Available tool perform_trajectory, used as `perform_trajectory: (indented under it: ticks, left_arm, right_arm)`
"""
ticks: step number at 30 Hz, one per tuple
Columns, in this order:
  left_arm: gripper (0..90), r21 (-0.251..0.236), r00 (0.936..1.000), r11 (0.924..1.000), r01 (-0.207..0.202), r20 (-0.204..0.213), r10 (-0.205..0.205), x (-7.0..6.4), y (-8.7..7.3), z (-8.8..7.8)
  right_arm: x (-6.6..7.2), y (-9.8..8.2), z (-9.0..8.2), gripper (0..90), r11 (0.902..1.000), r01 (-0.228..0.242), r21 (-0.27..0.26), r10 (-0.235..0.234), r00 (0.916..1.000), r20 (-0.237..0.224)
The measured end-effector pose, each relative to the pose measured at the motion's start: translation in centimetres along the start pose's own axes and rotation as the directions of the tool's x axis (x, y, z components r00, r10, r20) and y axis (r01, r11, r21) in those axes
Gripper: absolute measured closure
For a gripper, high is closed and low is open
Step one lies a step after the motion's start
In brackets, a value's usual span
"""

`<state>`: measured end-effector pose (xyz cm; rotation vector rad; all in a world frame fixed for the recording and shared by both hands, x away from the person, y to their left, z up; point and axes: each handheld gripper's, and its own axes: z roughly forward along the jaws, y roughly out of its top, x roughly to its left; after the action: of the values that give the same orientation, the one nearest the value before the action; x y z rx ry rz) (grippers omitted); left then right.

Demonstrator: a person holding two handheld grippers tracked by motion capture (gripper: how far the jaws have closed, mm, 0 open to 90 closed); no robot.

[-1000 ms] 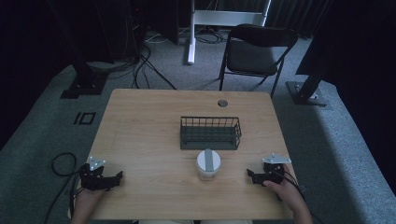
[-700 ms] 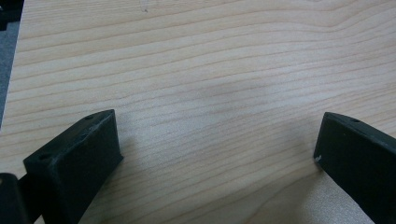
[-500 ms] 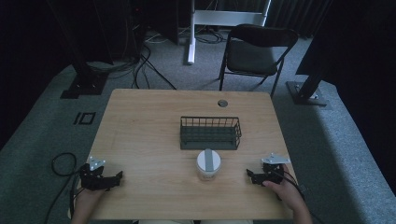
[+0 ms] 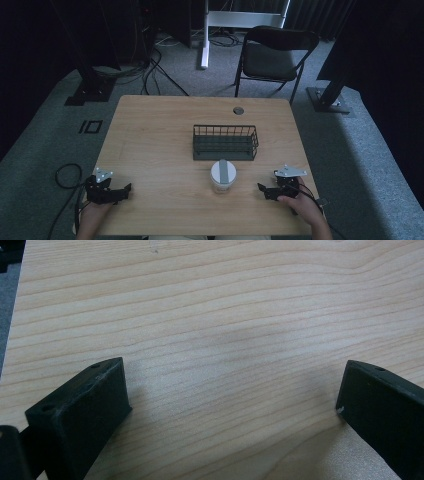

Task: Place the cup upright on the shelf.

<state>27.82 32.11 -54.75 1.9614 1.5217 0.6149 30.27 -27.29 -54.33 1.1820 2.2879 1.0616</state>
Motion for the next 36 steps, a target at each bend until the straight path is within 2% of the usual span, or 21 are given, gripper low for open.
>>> perform_trajectory:
  ticks: [13, 16, 24, 36]
  left_arm:
    - [0.6, 0.000, 1.0000, 1.0000, -0.001, 0.001, 0.001, 0.0, 0.0, 0.0]
    - [0.6, 0.000, 1.0000, 1.0000, -0.001, 0.001, 0.001, 0.0, 0.0, 0.0]
    - [0.6, 0.000, 1.0000, 1.0000, -0.001, 0.001, 0.001, 0.0, 0.0, 0.0]
    - [0.6, -0.001, 1.0000, 1.0000, -0.001, 0.001, 0.001, 0.0, 0.0, 0.0]
  right_arm:
    - [1.5, 0.6, 0.3, 11.4, 0.9989, 0.036, -0.028, -0.038, 0.9977, -0.056]
    - [2.0, 0.7, 0.4, 11.4, 0.9982, 0.049, -0.035, -0.052, 0.9954, -0.081]
    - [2.9, 1.0, 0.6, 11.4, 0.9963, 0.069, -0.051, -0.074, 0.9911, -0.110]
    - [4.4, 1.4, 1.1, 11.5, 0.9923, 0.097, -0.078, -0.108, 0.9803, -0.165]
